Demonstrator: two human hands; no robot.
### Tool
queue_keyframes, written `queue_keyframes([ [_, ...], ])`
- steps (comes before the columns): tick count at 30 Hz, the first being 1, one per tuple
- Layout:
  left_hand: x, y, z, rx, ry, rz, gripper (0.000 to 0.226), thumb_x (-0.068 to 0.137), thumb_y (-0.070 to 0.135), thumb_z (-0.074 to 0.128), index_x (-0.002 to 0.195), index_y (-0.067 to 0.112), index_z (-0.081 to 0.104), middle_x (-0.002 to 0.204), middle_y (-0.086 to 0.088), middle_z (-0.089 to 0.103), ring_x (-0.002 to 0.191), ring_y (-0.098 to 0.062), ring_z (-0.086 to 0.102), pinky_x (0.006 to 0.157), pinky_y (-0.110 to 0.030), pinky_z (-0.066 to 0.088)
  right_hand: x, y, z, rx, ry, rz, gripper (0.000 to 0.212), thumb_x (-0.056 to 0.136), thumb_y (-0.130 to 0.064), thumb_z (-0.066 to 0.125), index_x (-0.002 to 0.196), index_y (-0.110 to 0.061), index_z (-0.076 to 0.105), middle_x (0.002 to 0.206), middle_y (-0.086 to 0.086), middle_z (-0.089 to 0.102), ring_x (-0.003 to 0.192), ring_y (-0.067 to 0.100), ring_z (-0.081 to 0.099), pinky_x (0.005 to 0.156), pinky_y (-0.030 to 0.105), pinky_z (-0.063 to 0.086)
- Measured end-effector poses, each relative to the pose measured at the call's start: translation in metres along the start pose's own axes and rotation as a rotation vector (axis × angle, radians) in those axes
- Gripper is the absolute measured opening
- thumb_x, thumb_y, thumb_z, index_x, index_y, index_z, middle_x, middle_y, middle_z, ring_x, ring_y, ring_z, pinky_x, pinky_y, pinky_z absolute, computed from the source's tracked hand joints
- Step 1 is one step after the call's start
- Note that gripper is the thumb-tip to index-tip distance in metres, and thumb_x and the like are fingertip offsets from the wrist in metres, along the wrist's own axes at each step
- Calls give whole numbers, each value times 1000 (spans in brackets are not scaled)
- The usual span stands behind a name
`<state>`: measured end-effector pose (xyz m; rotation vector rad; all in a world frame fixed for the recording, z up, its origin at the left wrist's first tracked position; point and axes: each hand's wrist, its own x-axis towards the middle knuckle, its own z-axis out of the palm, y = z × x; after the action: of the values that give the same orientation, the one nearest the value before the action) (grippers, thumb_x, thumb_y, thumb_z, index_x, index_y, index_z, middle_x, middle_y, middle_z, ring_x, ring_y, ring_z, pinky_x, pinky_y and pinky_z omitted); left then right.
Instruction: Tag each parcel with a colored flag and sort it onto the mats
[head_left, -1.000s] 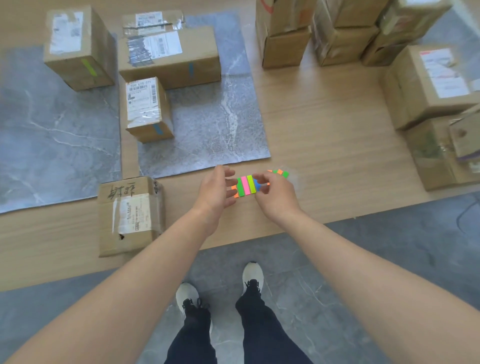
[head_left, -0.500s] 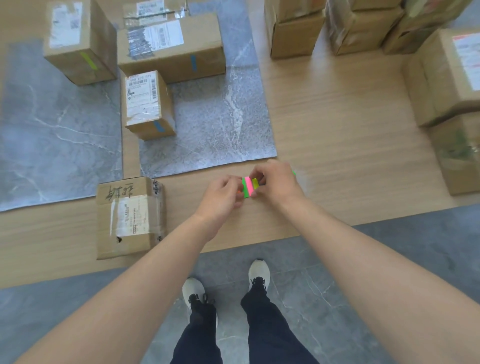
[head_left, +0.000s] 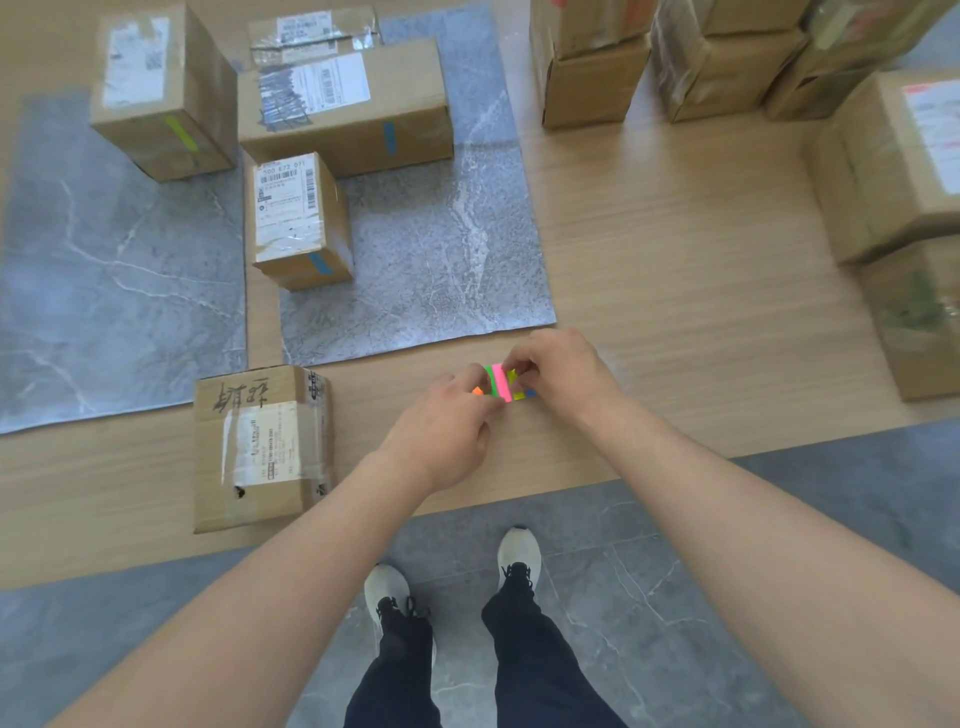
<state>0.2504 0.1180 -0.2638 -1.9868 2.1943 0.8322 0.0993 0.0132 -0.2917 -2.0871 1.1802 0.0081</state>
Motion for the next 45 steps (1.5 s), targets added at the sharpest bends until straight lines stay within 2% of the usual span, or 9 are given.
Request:
queue_keyframes([
  [14,0,-1,5,116,11,29,49,91,27,50,139,34,48,136,-3,38,101,-26,42,85,-39,49,-2,2,2,-78,66,-129,7,89,-14,67,93,-11,72,94,4,65,89,25,62,71,33,43],
  [18,0,-2,6,131,11,30,55,90,28,50,144,38,44,137,-2,37,103,-26,43,85,-37,48,0,1,-1,-23,106,-53,9,90,-13,66,93,-11,74,92,5,70,88,24,65,78,38,52],
  [22,0,-4,8,139,1,39,58,89,28,50,145,39,42,138,-1,35,105,-27,42,88,-41,50,-2,-2,-4,173,248,89,7,90,-14,70,91,-11,76,87,2,75,79,15,68,76,22,49],
  [25,1,-5,8,127,0,47,57,91,28,50,146,38,44,137,-1,38,106,-27,44,90,-42,49,-7,-6,-8,353,354,185,6,88,-16,74,87,-13,78,82,-3,76,75,10,69,76,21,53],
  [27,3,-2,3,-110,61,-42,48,93,25,53,140,30,56,127,-2,51,103,-25,52,90,-38,48,-12,-10,-9,470,392,194,3,86,-16,77,84,-18,79,81,-7,77,77,8,72,78,24,56],
  [31,6,7,-24,-1166,208,-568,18,96,18,63,107,8,74,97,-6,70,83,-18,64,71,-26,54,-26,-22,-5,678,410,115,6,85,-11,80,86,-16,79,87,-1,78,82,13,75,81,32,61],
  [33,0,6,-39,-1479,204,-673,18,95,16,67,101,0,72,91,-12,69,79,-20,65,67,-25,57,-33,-30,0,698,429,35,5,84,-8,81,90,-9,80,93,3,77,84,14,75,80,32,62],
  [39,-35,-8,-60,-1657,206,-710,20,90,13,73,101,-4,73,78,-9,69,73,-17,66,71,-24,59,-52,-67,14,672,461,-135,10,84,-3,81,93,0,80,98,10,73,84,14,74,72,27,62],
  [45,-83,-25,-65,-1650,234,-606,10,88,6,73,95,-2,72,76,-9,67,70,-15,64,70,-23,56,-72,-115,34,663,490,-231,13,83,-1,81,95,-2,80,98,8,73,87,15,74,79,24,59],
])
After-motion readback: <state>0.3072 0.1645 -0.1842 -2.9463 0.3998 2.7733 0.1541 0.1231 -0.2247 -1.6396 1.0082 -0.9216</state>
